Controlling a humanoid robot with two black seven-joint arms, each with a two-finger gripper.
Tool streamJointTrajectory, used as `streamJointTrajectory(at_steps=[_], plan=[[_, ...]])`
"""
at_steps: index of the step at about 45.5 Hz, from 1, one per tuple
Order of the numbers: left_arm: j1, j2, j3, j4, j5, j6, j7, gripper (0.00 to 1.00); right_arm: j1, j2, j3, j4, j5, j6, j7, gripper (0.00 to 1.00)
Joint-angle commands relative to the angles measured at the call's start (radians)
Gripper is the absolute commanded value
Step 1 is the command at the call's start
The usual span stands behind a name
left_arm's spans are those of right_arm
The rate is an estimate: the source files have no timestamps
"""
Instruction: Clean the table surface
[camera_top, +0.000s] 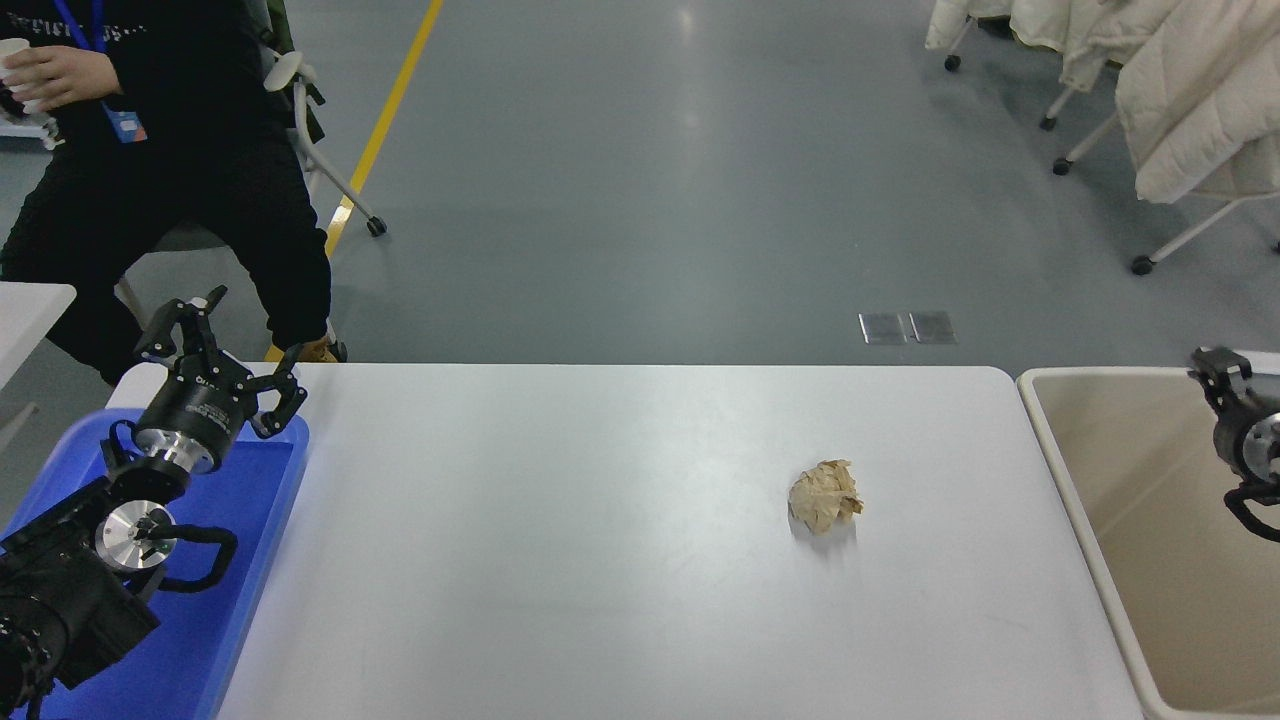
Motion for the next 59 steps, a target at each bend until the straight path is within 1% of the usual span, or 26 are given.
streamJointTrajectory(at_steps=[1, 6, 10, 17, 22, 26, 31, 41, 54, 59], plan=[[0.0, 0.0, 0.0, 0.0, 0.0, 0.0, 0.0, 1.0, -0.038, -0.017, 0.233, 0.253, 0.0, 0.007, 0.004, 1.0], [0.001, -0.001, 0.0, 0.0, 0.001, 0.0, 0.0, 1.0, -0.108, 0.087, 0.28, 0.239, 0.0, 0.005, 0.006, 1.0], [0.001, -0.001, 0.0, 0.0, 0.001, 0.0, 0.001, 1.0, -0.183, 0.187, 0.366, 0.24, 0.0, 0.004, 0.007, 1.0], [0.0, 0.0, 0.0, 0.0, 0.0, 0.0, 0.0, 1.0, -0.263, 0.342, 0.584, 0.233, 0.0, 0.004, 0.007, 1.0], [0.001, 0.0, 0.0, 0.0, 0.0, 0.0, 0.0, 1.0, -0.297, 0.439, 0.698, 0.231, -0.001, 0.005, 0.013, 1.0], [0.0, 0.0, 0.0, 0.0, 0.0, 0.0, 0.0, 1.0, -0.32, 0.502, 0.76, 0.23, -0.001, 0.007, 0.047, 1.0], [0.0, 0.0, 0.0, 0.0, 0.0, 0.0, 0.0, 1.0, -0.339, 0.571, 0.819, 0.181, -0.01, 0.008, 0.118, 1.0], [0.001, -0.001, 0.0, 0.0, 0.0, 0.0, 0.0, 1.0, -0.339, 0.661, 0.903, 0.113, -0.023, 0.041, 0.28, 1.0], [0.0, 0.0, 0.0, 0.0, 0.001, 0.0, 0.0, 1.0, -0.339, 0.704, 0.926, 0.003, -0.13, 0.12, 0.411, 1.0], [0.0, 0.0, 0.0, 0.0, 0.0, 0.0, 0.0, 1.0, -0.34, 0.704, 0.923, 0.001, -0.133, 0.122, 0.421, 1.0]])
